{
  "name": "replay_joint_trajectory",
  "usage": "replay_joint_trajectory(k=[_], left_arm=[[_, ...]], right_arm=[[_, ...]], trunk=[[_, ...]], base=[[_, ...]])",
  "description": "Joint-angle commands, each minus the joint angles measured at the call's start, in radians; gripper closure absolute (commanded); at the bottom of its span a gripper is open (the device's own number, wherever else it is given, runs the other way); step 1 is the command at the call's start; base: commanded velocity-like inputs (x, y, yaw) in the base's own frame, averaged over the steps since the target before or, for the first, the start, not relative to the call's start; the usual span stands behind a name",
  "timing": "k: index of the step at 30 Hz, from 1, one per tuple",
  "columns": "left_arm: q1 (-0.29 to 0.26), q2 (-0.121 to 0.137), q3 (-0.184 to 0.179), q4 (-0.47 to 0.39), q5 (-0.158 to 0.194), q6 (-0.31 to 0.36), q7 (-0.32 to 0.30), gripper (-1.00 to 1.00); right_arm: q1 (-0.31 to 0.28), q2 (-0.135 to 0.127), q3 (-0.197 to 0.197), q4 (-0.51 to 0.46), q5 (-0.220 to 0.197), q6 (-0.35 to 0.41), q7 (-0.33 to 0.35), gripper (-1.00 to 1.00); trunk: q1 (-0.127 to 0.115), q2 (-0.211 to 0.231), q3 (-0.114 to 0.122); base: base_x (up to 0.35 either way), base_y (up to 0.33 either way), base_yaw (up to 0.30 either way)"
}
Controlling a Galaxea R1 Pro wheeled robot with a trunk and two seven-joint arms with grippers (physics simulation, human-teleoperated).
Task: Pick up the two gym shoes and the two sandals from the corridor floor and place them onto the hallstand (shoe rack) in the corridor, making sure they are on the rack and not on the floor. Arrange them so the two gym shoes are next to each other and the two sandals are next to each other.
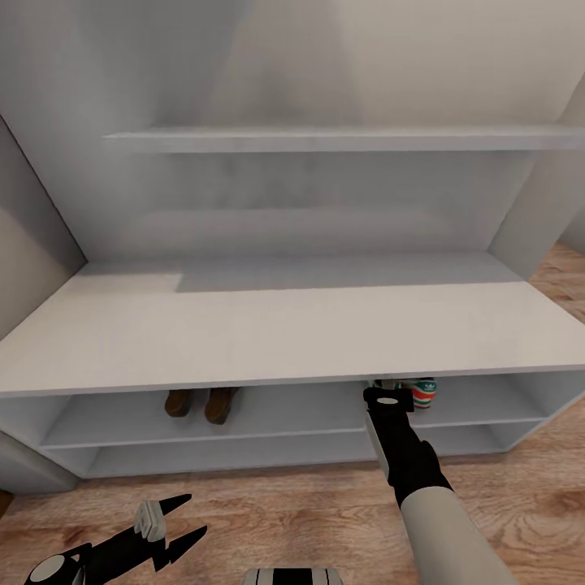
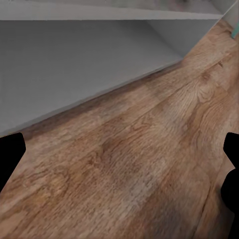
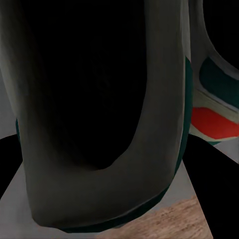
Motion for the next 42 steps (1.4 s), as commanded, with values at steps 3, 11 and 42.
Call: replay_joint_trajectory(k=[3,11,42], left_arm=[[-0.001,0.0,0.003,0.0,-0.005,-0.009,-0.003,-1.0],[-0.001,0.0,0.003,0.0,-0.004,-0.009,-0.003,-1.0],[-0.001,0.001,0.003,0.0,-0.002,-0.009,-0.004,-1.0]], right_arm=[[0.0,0.001,-0.002,-0.002,0.009,0.007,0.002,1.0],[0.0,0.001,-0.002,-0.002,0.009,0.007,0.002,1.0],[0.0,0.001,-0.002,-0.001,0.009,0.007,0.002,-1.0]], trunk=[[0.0,0.0,-0.001],[0.0,0.0,-0.001],[0.0,0.0,-0.001]], base=[[0.06,-0.035,0.0],[0.058,-0.035,0.0],[-0.042,0.0,0.0]])
